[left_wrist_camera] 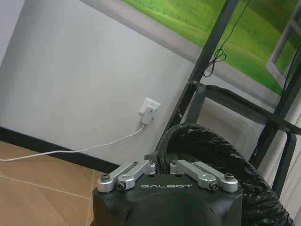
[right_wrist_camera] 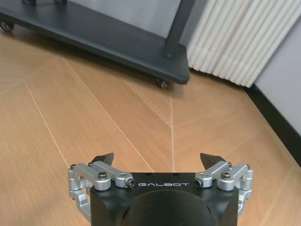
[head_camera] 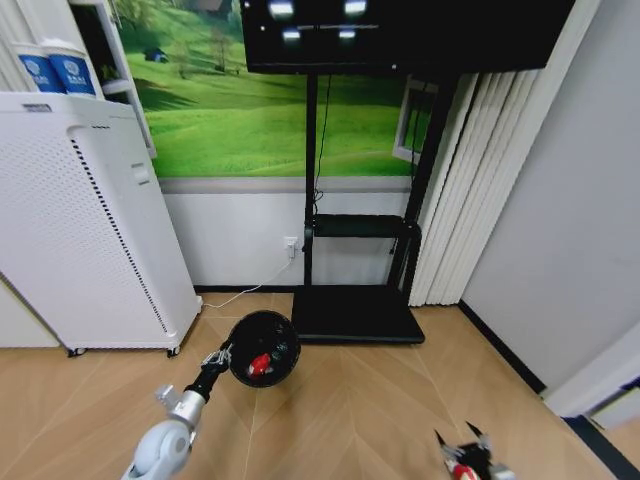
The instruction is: Pick up the trash bin and place the garbage on the floor into it.
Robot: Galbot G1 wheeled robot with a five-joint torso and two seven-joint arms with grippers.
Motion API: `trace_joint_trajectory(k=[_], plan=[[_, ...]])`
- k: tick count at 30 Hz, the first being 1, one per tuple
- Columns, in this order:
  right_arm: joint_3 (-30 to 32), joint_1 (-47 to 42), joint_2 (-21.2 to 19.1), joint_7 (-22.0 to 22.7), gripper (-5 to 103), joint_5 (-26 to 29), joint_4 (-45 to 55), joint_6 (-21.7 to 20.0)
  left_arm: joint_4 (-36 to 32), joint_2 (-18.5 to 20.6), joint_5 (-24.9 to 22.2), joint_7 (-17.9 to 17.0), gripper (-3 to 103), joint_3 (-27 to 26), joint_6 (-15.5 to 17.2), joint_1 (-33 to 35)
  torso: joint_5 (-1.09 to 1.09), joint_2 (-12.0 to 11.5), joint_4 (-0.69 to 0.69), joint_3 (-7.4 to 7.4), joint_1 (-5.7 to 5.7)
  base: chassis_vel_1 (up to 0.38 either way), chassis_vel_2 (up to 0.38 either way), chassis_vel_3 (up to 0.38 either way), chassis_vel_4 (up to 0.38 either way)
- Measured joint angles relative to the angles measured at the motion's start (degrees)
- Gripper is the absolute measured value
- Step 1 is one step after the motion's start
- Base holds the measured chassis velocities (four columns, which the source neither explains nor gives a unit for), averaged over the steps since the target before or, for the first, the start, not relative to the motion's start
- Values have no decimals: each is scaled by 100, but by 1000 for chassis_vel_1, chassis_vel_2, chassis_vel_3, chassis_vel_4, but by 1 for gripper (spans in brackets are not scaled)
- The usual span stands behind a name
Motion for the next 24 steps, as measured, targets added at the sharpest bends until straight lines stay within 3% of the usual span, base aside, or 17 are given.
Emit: trace_joint_trajectory(k=[18, 24], plan=[[-280, 155, 176, -129, 96, -73, -831, 12, 62, -16, 134, 0, 7, 0, -30, 16, -2, 0, 1, 0, 0, 0, 0, 0, 0], [-358, 540, 91, -48, 85, -410, -1549, -38, 37, -23, 154, -7, 7, 60, -31, -16, -3, 0, 1, 0, 0, 0, 0, 0, 0]])
